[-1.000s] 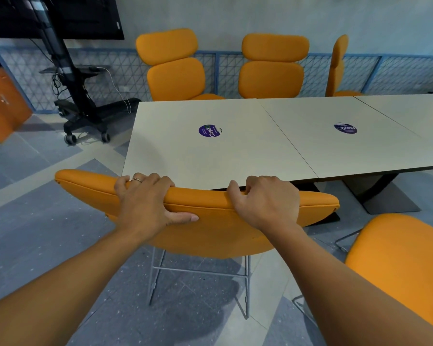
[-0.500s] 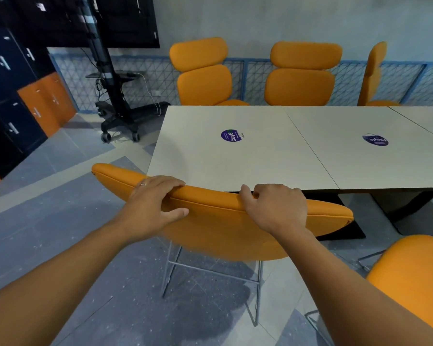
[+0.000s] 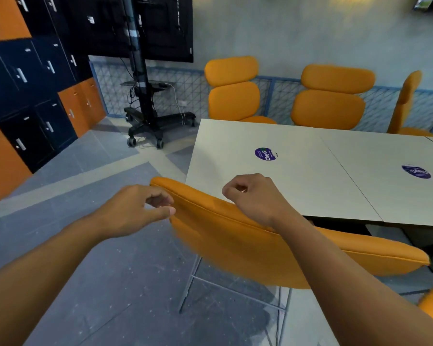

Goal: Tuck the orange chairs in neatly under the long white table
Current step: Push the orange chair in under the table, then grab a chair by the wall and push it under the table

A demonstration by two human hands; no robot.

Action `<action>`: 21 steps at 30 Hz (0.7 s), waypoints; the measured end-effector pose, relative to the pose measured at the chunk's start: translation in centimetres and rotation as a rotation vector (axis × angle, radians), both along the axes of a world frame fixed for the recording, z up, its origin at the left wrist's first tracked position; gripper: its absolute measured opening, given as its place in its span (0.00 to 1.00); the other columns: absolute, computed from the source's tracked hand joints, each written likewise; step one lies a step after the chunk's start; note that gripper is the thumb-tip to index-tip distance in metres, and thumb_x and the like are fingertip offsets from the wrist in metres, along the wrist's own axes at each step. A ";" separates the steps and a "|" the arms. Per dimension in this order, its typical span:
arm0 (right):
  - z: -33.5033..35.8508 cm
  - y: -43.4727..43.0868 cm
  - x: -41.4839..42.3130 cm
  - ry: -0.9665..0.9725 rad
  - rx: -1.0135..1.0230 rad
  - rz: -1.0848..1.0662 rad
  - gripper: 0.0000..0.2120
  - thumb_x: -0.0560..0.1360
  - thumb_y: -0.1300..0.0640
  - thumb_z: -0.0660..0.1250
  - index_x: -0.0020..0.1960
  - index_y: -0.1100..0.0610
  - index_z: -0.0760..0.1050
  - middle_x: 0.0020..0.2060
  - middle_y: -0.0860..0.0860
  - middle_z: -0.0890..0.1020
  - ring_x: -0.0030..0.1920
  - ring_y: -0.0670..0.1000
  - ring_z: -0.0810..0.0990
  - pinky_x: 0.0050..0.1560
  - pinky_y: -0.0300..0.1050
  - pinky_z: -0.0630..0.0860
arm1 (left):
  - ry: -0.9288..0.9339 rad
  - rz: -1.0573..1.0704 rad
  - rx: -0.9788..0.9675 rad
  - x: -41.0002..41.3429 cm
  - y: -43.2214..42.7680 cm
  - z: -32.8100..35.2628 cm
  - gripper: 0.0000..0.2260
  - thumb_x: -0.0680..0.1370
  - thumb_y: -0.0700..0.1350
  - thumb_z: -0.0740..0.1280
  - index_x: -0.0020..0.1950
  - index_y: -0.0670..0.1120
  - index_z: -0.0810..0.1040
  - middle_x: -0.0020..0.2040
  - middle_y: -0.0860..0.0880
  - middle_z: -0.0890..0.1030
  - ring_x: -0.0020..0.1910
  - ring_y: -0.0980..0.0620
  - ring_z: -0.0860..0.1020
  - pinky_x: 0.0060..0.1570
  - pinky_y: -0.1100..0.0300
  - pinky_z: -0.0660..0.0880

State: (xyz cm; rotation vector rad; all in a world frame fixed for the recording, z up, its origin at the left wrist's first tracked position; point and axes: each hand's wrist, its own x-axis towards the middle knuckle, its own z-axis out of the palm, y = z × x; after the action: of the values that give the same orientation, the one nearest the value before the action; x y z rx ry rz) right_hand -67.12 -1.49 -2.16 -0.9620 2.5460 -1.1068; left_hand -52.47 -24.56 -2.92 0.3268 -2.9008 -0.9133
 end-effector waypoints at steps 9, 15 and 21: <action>-0.2 -16.8 -1.3 0.046 0.058 -0.048 0.13 0.80 0.47 0.66 0.63 0.49 0.80 0.58 0.45 0.82 0.56 0.46 0.78 0.59 0.46 0.76 | -0.014 0.002 0.044 0.4 -17.2 -1.3 0.10 0.74 0.57 0.70 0.53 0.56 0.81 0.49 0.62 0.82 0.51 0.66 0.78 0.47 0.72 0.69; -0.9 -25.5 -3.8 -0.012 0.224 -0.039 0.18 0.79 0.45 0.66 0.68 0.48 0.76 0.64 0.50 0.79 0.61 0.51 0.77 0.59 0.46 0.73 | -0.017 -0.009 0.031 -0.6 -26.7 -1.0 0.10 0.75 0.56 0.70 0.54 0.56 0.80 0.51 0.62 0.81 0.52 0.64 0.77 0.47 0.70 0.70; -2.2 -31.3 -7.9 -0.101 0.432 0.040 0.19 0.79 0.44 0.66 0.67 0.50 0.76 0.67 0.52 0.77 0.62 0.54 0.77 0.56 0.44 0.71 | -0.024 -0.018 0.044 -4.5 -33.3 -1.4 0.10 0.75 0.55 0.69 0.54 0.55 0.81 0.49 0.61 0.81 0.52 0.62 0.77 0.52 0.64 0.72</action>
State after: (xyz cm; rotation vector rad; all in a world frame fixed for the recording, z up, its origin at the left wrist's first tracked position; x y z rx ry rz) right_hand -74.98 -32.83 -4.40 -0.8143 2.5167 -0.5400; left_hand -56.93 -57.86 -4.31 0.3182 -2.9135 -0.9846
